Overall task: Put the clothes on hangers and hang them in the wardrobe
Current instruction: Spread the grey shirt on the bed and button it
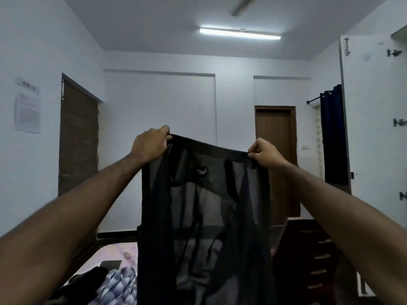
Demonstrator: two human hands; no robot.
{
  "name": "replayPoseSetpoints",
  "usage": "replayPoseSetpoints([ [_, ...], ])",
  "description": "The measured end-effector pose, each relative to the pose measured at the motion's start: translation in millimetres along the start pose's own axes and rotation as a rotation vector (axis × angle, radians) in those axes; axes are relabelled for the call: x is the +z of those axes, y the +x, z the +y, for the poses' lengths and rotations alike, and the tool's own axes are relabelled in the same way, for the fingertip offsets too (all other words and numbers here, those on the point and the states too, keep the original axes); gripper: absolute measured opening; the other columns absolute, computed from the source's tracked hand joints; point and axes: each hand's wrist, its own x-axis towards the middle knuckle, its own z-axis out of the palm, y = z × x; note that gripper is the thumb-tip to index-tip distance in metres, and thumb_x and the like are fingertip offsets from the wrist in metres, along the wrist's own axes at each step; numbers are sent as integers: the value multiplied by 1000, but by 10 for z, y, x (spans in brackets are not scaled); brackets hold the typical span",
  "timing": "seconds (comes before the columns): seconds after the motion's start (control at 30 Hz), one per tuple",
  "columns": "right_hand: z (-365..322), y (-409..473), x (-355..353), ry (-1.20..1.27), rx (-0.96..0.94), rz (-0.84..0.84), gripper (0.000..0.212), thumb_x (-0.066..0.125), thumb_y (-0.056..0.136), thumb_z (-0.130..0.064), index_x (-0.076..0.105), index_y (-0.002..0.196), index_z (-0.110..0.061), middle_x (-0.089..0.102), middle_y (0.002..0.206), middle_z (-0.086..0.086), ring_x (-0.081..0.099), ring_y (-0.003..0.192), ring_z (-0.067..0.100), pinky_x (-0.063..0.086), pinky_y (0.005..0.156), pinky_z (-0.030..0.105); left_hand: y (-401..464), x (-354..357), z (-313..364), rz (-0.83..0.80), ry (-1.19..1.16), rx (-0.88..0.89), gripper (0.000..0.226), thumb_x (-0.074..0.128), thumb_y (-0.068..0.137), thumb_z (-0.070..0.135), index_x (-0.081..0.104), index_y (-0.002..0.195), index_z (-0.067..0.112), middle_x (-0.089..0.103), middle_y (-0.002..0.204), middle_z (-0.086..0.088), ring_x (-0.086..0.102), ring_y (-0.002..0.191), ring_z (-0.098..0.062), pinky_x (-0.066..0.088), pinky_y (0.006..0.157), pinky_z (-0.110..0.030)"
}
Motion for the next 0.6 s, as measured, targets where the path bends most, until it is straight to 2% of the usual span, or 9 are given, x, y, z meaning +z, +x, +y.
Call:
replayPoseSetpoints([
  [0.07, -108, 5, -44, -90, -121, -56, 24, 53, 92, 8, 56, 99, -15, 66, 103, 7, 65, 95, 25, 57, 71, 31, 17, -55, -18, -28, -13, 70, 9, 55, 99, 22, 53, 102, 14, 64, 101, -11, 61, 88, -33, 43, 66, -37],
  [0.13, -291, -22, -78, -349, -296, -287, 38, 46, 85, 13, 62, 101, -17, 60, 108, 5, 62, 95, 25, 56, 78, 36, 14, -97, -9, -74, -19, 206, 19, 56, 95, 15, 44, 109, 19, 61, 103, -6, 58, 79, -29, 45, 62, -38],
  [0.2, -461, -84, -25, -670, -366, -488, 36, 49, 83, 8, 68, 93, -20, 51, 108, 2, 57, 92, 22, 47, 72, 30, -22, -125, 20, -133, 62, 338, 25, 52, 93, 11, 38, 111, 23, 52, 100, -3, 56, 70, -29, 49, 59, -41],
  [0.23, -517, -115, 14, -796, -351, -523, 28, 51, 86, 2, 67, 91, -21, 48, 107, 2, 57, 90, 22, 44, 70, 30, -34, -120, 41, -149, 154, 395, 26, 50, 93, 9, 40, 112, 23, 49, 99, -4, 56, 67, -30, 48, 57, -40],
  [0.33, -579, -173, 141, -952, -264, -434, 9, 48, 94, -10, 54, 91, -14, 47, 110, 9, 59, 91, 31, 50, 77, 38, -40, -60, 145, -251, 349, 436, 24, 48, 92, 6, 55, 112, 18, 49, 100, -5, 60, 75, -30, 47, 64, -39],
  [0.4, -599, -141, 175, -888, -223, -404, 15, 44, 92, -6, 46, 77, -9, 51, 108, 14, 57, 101, 32, 49, 85, 35, -9, 12, 223, -395, 251, 360, 26, 46, 87, 1, 62, 104, 11, 53, 106, -6, 62, 90, -29, 50, 77, -42],
  [0.47, -636, -109, 123, -845, -224, -405, 17, 43, 92, 0, 51, 77, -4, 54, 102, 17, 55, 103, 31, 43, 81, 32, 33, 56, 227, -560, 133, 338, 46, 41, 80, -7, 68, 112, 12, 57, 117, -6, 59, 109, -28, 49, 93, -41],
  [0.53, -606, -71, 16, -899, -265, -400, 11, 51, 90, 2, 62, 94, 1, 57, 107, 15, 58, 104, 31, 45, 81, 37, 22, 28, 191, -700, 209, 503, 68, 39, 74, -12, 63, 130, 19, 57, 123, -4, 53, 117, -25, 45, 99, -39],
  [0.6, -495, -96, -80, -1108, -383, -283, 16, 60, 88, -2, 64, 99, -13, 56, 106, 5, 59, 100, 25, 42, 79, 40, -55, -25, 111, -633, 473, 788, 71, 43, 77, -10, 55, 137, 26, 55, 121, 2, 51, 114, -20, 45, 90, -34],
])
